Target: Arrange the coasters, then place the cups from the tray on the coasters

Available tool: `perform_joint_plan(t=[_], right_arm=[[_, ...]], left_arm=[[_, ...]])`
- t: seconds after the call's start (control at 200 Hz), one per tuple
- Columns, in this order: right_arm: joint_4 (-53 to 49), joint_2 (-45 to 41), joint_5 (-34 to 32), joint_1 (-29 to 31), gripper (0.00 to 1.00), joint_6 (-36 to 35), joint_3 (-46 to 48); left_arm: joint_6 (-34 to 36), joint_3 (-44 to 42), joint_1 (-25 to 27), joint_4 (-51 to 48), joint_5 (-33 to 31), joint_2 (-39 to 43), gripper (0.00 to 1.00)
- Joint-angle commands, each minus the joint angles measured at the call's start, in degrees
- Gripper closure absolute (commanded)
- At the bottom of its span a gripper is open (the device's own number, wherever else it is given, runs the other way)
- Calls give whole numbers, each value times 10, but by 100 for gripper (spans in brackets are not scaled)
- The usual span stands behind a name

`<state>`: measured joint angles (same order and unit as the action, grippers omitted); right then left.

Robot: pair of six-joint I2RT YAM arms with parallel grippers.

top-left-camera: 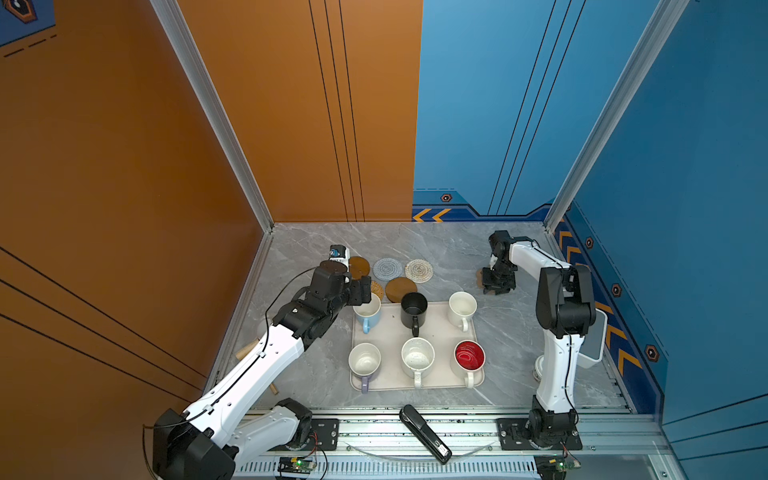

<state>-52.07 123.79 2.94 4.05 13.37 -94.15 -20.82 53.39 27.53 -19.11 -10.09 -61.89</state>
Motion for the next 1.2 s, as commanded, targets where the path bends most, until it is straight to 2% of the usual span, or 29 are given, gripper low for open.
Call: perform_joint_plan(t=[0.0, 0.371, 0.571, 0.691, 0.811, 0.971, 1.197], right_arm=[[-10, 25, -5, 5, 63, -7, 9], [-12, -89, 8, 25, 62, 5, -11], [-18, -99, 41, 43, 64, 8, -61], [-18, -72, 62, 67, 71, 2, -120], [-19, -19, 90, 86, 83, 3, -186], [-19, 58, 159, 101, 100, 14, -279], [-19, 155, 235, 124, 100, 21, -371]], left_arm=[[11, 18, 7, -9, -12, -4, 10], [13, 21, 11, -15, -17, -1, 10], [10, 16, 15, -15, -24, 10, 11], [7, 15, 18, -15, -26, 15, 10], [2, 14, 23, -15, -26, 21, 11], [0, 9, 31, -15, -34, 32, 11], [1, 11, 34, -20, -41, 41, 11]])
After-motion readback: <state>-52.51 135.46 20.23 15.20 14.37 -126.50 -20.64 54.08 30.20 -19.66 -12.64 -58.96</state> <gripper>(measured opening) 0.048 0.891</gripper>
